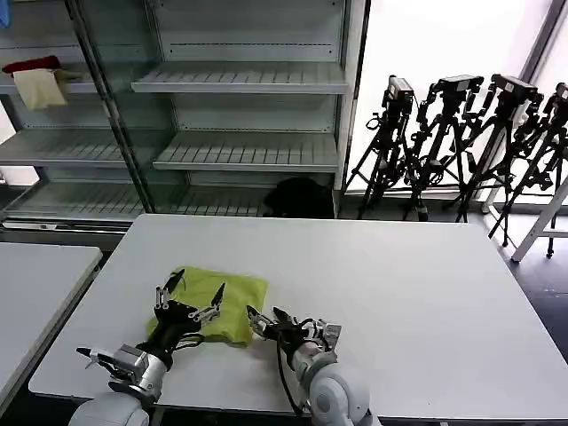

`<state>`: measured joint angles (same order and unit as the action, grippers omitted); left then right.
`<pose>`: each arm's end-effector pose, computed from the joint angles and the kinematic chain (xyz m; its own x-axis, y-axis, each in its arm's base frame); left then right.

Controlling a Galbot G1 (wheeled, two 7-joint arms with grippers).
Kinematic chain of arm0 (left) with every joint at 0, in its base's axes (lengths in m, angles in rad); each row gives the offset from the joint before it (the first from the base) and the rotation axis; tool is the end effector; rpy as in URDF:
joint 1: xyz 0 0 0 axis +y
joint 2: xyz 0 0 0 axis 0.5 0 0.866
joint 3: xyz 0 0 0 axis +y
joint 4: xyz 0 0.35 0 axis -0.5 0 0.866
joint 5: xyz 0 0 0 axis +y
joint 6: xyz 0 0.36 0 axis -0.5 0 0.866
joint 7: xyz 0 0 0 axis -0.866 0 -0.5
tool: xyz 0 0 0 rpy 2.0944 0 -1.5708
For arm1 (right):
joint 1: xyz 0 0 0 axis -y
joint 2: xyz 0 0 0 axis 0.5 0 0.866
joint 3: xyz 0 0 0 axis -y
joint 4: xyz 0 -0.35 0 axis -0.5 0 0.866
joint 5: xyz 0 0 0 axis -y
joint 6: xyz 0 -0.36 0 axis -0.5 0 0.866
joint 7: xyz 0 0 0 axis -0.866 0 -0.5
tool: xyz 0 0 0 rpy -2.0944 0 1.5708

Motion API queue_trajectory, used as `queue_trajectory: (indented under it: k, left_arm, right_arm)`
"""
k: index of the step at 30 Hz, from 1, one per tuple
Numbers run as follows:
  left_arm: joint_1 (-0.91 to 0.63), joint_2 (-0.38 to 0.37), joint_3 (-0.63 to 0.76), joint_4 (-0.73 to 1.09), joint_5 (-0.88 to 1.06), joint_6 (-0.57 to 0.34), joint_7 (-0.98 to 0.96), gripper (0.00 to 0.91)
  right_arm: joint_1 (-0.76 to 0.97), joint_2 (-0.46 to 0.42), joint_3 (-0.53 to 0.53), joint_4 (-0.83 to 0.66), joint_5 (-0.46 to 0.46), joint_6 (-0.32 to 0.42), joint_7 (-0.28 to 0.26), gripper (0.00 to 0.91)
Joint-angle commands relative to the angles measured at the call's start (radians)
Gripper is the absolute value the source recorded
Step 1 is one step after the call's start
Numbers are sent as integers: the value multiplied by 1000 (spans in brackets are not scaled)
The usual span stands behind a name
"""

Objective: Fold and organize the clothes.

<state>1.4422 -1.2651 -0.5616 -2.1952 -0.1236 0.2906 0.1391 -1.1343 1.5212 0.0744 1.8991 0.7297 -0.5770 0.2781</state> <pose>0.2195 0.0526 -0.2321 -0.9676 0.2333 0.0968 0.2467 0.9553 0.1631 0.2848 0.1362 -0.2668 -0.7609 -0.5276 0.3777 -0.2642 0.7836 0.5622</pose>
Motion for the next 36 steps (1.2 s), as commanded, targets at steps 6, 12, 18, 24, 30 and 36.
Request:
queue_trajectory:
  k: [6,12,18,24,30,36]
  left_arm:
    - [35,-33,-36,5,-35,-9,-18,907]
    - [43,-49,-35,5,-33,-16,-25,907]
    - [60,-58,-37,10,-32,-35,-25,907]
    - [64,-65,-30,10,-29,-41,-25,907]
    - [56,-82,-8,12,-7,-38,-24,907]
    - [53,-91,3,13,5,-33,-23,907]
  right_arm:
    - [54,79,-32,-114,37,-9,70,0]
    - [58,75,-7,-95,39,-8,68,0]
    - [46,12,72,13,73,-10,76,0]
    - [41,-153,186,127,154,-11,68,0]
    - [5,-295,262,132,143,-10,3,0]
    - [-31,-332,306,113,76,-9,-51,0]
